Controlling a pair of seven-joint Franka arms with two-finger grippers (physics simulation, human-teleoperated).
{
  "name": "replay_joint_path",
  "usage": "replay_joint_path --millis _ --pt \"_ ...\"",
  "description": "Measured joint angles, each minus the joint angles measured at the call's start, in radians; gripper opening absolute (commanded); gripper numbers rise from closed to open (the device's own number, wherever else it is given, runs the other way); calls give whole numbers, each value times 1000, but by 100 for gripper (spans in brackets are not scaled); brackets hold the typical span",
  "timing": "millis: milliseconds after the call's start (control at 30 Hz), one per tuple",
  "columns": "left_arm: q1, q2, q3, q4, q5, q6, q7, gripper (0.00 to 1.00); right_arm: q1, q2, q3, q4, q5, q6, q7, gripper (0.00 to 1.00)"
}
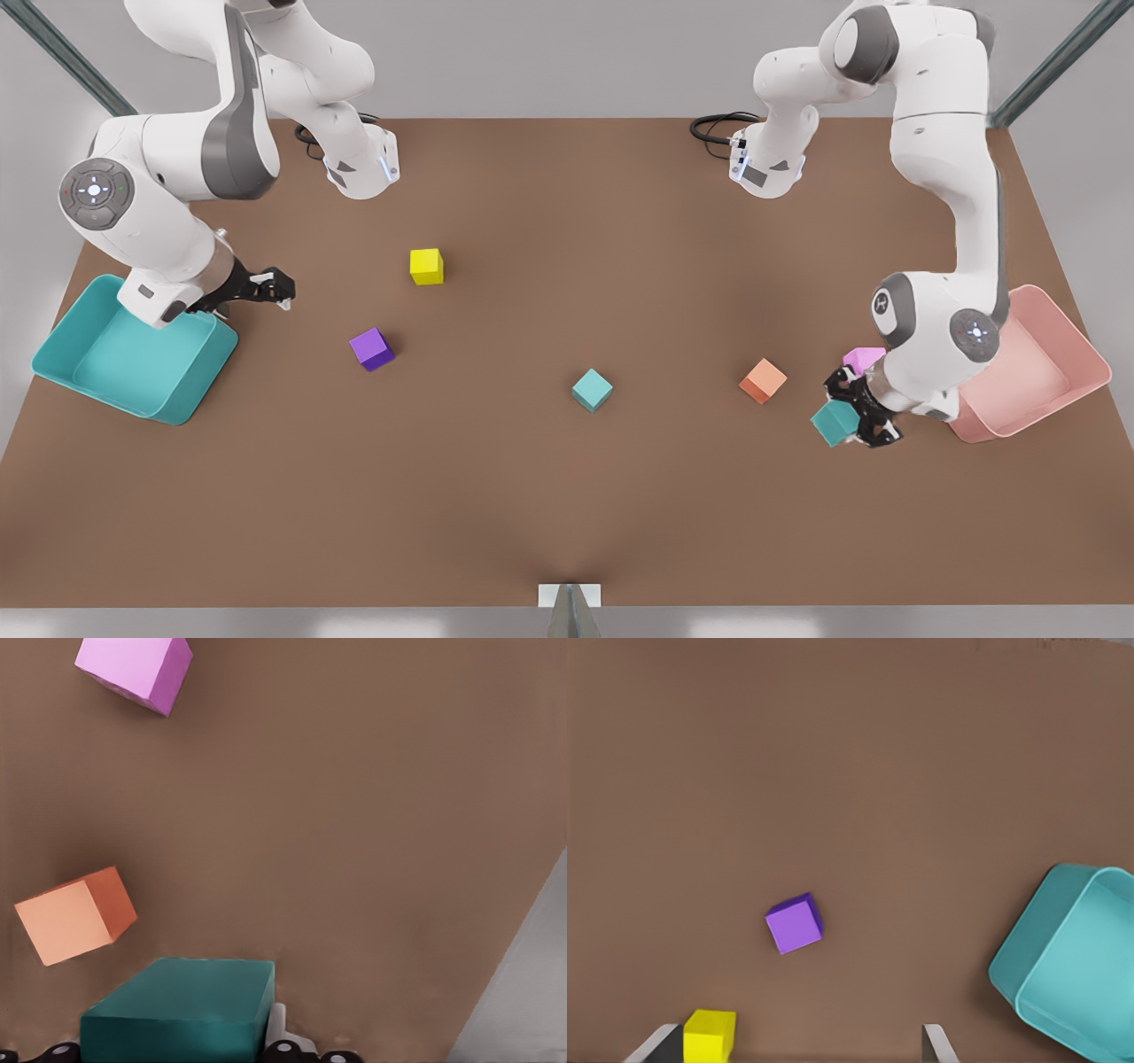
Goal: Stack the two blue cubes on top of each other
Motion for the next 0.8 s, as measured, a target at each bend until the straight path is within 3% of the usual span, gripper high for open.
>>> replay_joint_path --millis 100,167,467,800 --pt "-274 134 -3 190 3 -128 10 54 -1 3 -1 3 0 0 -14 100" --pt "-365 248 -4 316 10 -183 16 54 -3 4 -2 4 1 1 -22 100" --pt "-499 360 -24 391 15 -266 36 54 -12 6 -2 6 2 5 -50 100" --pt "-512 403 -26 388 15 -215 48 55 -12 6 -2 3 3 5 -68 100"
